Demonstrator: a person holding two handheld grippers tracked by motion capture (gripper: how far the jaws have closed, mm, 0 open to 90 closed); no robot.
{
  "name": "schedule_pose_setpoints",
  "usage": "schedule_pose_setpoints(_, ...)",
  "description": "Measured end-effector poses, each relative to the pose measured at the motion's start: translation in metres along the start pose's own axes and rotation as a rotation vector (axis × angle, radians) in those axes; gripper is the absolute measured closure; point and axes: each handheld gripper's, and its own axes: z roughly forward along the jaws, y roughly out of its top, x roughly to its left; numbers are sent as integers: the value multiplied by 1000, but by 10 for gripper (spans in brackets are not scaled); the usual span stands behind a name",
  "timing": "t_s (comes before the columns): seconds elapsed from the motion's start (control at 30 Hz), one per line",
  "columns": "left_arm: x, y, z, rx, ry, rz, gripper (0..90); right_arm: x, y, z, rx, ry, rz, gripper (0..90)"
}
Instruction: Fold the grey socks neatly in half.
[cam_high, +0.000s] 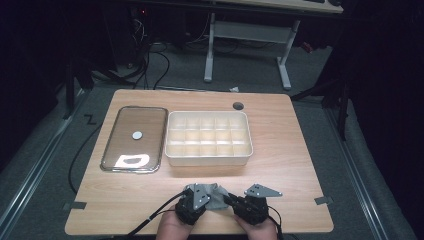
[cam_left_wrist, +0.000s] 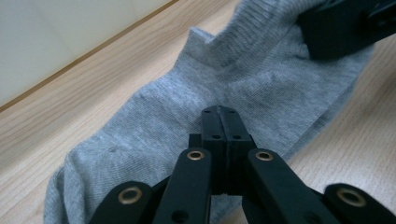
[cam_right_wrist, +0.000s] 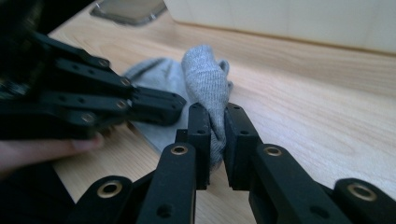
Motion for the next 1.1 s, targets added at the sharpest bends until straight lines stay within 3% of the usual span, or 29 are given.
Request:
schedule_pose_setpoints(0.27, -6, 4, 4, 4, 16, 31, 898, 5, 6, -3, -37, 38, 6, 834)
schedule_pose_setpoints(0.5, -9, 11, 10, 5, 2, 27, 836, 3, 9, -3, -44, -7, -12, 832)
schedule_pose_setpoints(0.63, -7, 15, 10, -1, -17, 7, 665, -4, 7, -7, -39, -38, 1, 832)
schedule_pose_setpoints(0.73, -2, 15, 0, -32, 3, 17, 617, -10, 3, -7, -35, -52, 13, 832)
schedule_pose_setpoints(0.83, 12, 10, -13, -69, 20, -24, 585, -11, 2, -7, -29, -56, 12, 832)
schedule_pose_setpoints(0.87, 24, 5, -18, -83, 7, -57, 533, -11, 2, -7, -28, -59, 11, 831)
schedule_pose_setpoints(0.9, 24, 5, -18, -83, 7, -57, 511, -11, 2, -7, -28, -59, 11, 831)
schedule_pose_setpoints(1.0, 46, -5, -22, -55, -38, -110, 457, -10, 2, -5, -12, -64, 9, 831)
schedule_pose_setpoints(1.1, 53, -8, -24, -63, -47, -125, 456, -9, 2, -5, -6, -68, 7, 831)
